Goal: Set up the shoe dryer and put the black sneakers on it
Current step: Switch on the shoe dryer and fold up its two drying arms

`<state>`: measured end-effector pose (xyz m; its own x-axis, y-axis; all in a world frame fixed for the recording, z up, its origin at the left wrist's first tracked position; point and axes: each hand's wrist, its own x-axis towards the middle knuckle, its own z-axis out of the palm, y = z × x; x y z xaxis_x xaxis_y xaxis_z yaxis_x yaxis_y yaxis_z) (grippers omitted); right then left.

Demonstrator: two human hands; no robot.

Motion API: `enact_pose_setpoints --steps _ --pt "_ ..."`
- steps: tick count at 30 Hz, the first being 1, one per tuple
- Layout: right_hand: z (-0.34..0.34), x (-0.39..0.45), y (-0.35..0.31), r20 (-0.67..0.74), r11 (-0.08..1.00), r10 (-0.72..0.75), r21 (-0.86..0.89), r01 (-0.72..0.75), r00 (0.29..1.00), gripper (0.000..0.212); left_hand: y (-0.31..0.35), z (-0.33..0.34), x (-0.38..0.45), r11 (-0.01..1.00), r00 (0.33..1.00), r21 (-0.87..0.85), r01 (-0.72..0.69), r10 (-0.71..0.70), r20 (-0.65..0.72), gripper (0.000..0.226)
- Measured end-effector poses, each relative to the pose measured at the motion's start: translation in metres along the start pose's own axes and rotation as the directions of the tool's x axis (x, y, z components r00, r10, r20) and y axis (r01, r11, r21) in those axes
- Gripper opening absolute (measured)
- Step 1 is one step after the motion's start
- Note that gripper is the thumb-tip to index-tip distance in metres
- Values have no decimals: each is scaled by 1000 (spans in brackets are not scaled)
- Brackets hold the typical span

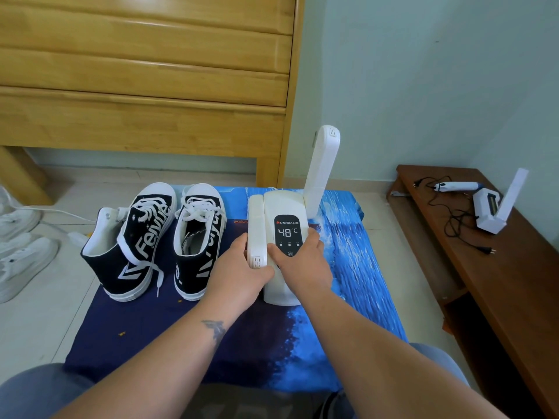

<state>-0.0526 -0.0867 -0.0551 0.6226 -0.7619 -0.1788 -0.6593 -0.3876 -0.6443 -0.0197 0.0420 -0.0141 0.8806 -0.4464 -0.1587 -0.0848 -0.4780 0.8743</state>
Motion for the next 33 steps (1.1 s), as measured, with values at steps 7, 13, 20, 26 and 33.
enact_pose_setpoints --steps 7,13,20,26,33 --pt "-1 -1 -1 -8 1000 -12 -2 12 1000 92 1 -3 0 999 1000 44 -21 21 -15 33" --pt "-1 0 -1 -8 1000 -17 4 17 1000 91 4 -5 0 992 997 113 -48 53 -47 29" --pt "-1 0 -1 8 1000 1 16 -1 1000 93 11 -9 0 990 997 127 -59 66 -50 28" --pt "0 0 0 5 1000 2 24 -2 1000 92 19 -11 1 989 997 141 -54 61 -45 30" --pt "0 0 1 16 999 6 32 -7 1000 93 24 -15 5 985 998 166 -37 43 -35 31"
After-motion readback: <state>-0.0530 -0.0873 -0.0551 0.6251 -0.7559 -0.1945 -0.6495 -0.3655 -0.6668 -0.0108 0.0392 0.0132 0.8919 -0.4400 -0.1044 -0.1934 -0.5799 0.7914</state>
